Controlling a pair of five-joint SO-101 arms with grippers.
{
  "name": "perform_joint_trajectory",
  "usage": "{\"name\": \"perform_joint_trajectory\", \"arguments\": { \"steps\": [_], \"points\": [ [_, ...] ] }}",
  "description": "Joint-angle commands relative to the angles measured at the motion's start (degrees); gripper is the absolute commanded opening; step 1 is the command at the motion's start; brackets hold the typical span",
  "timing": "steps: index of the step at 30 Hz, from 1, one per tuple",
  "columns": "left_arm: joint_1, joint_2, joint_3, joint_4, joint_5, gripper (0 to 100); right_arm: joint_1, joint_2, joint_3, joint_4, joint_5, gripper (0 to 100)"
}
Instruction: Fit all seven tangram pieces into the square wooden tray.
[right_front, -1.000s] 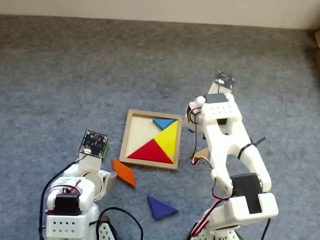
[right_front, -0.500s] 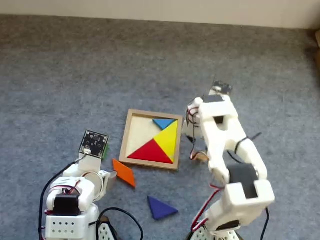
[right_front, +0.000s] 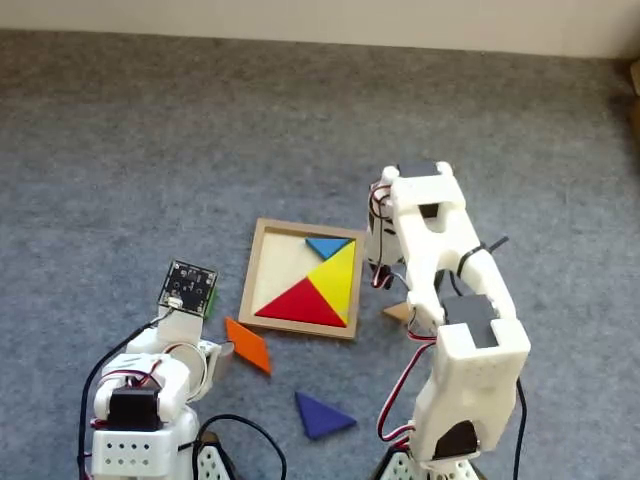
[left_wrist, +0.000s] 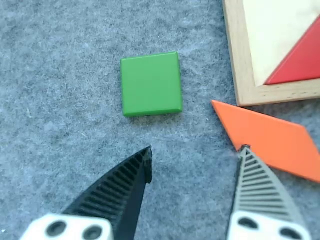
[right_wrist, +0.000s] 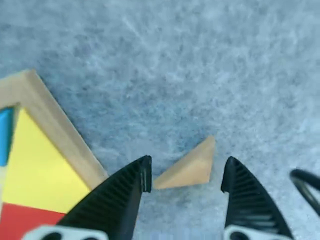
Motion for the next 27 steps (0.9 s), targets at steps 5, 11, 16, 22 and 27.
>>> {"name": "perform_joint_trajectory", "arguments": {
  "steps": [5,11,16,22,27],
  "points": [
    [-0.4,-0.04,1.1,0.18,0.35,26,-0.04,-1.19,-2.95,1.89,-0.44,23.2],
    [-0.4,-0.04,1.1,0.18,0.35,26,0.04,-1.01,0.48,-1.63,-0.53,23.2],
    [-0.4,-0.04,1.1,0.18,0.35,26,-2.24,-0.92,10.95,-13.67,-3.25,23.1],
    [-0.4,-0.04,1.1,0.18,0.35,26,-1.89,-1.1,15.08,-12.09,-3.34,21.4],
    [-0.4,-0.04,1.1,0.18,0.35,26,-1.89,-1.19,15.08,-12.44,-1.76,9.2]
  ]
}}
